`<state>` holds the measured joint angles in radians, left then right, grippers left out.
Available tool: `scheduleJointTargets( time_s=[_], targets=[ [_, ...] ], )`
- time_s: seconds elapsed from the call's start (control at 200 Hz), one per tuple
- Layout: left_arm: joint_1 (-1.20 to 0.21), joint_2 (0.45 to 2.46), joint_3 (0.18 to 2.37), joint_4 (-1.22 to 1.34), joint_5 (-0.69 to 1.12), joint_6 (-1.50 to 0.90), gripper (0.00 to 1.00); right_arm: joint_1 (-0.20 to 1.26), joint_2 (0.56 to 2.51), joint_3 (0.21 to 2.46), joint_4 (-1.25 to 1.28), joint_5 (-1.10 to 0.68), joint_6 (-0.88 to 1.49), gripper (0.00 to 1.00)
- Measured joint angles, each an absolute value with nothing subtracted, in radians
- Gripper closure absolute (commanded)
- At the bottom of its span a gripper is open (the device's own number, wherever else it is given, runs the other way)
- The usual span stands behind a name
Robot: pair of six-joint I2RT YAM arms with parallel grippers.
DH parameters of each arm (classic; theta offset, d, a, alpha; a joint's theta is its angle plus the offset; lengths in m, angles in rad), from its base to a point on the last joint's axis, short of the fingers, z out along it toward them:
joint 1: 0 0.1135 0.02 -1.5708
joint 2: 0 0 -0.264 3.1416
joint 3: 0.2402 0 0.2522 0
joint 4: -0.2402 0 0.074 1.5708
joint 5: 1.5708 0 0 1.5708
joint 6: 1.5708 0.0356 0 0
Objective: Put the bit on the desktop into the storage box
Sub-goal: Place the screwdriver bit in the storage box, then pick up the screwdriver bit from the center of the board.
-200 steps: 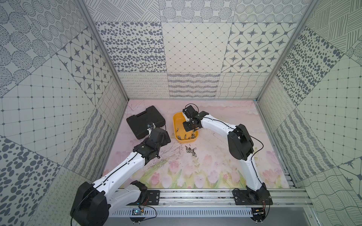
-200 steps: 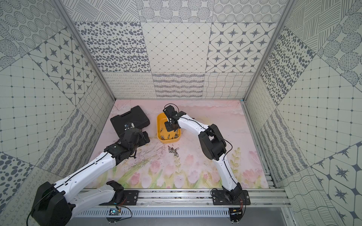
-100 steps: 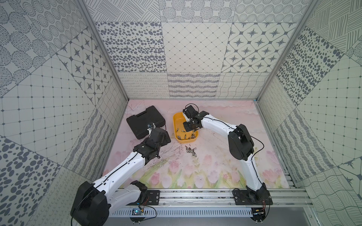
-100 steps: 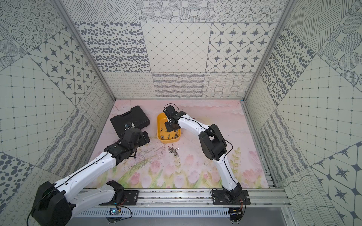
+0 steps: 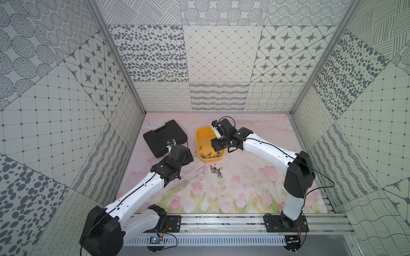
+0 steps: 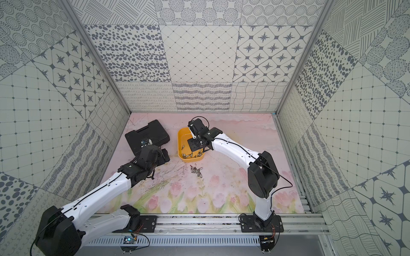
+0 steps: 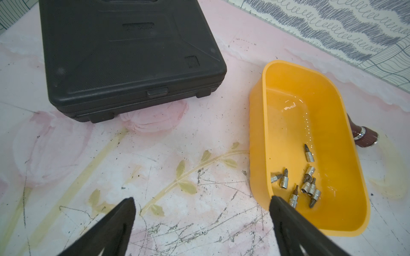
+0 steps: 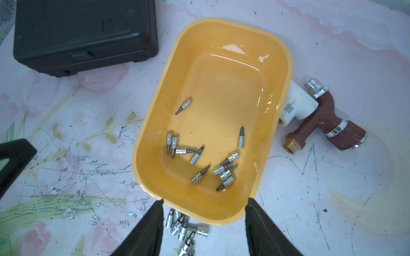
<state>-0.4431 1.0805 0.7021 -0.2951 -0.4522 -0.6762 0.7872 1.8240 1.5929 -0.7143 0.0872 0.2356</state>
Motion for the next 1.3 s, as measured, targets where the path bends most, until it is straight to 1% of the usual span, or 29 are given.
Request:
scheduleJointTargets(
  time_s=[0.15,0.315,0.515,0.805,0.91,1.021,1.116,1.301],
  targets=[
    [-0.443,1.08,0.702,-0.295,-0.452,-0.676,0.01,0.815,1.74,1.466,-0.716,0.101,0.256,0.19],
    [-0.443,1.077,0.702,-0.295,-0.452,-0.676,0.01,0.836,1.658,1.351,-0.724,0.117,0.28,0.12],
    [-0.443,1.077,0.702,-0.295,-0.452,-0.676,0.01,0.849,1.599,1.263,-0.725,0.124,0.31,0.07],
    [-0.443,1.077,0.702,-0.295,-0.452,-0.677,0.01,0.893,1.597,1.204,-0.727,0.141,0.347,0.06],
    [-0.443,1.077,0.702,-0.295,-0.452,-0.677,0.01,0.911,1.612,1.204,-0.725,0.143,0.352,0.08],
    [-0.443,1.077,0.702,-0.295,-0.452,-0.677,0.01,0.926,1.649,1.204,-0.725,0.143,0.357,0.13],
    [-0.443,1.077,0.702,-0.295,-0.452,-0.677,0.01,0.933,1.686,1.204,-0.724,0.141,0.36,0.19],
    [-0.443,1.077,0.702,-0.295,-0.452,-0.676,0.01,0.936,1.738,1.204,-0.719,0.131,0.369,0.35]
  ],
)
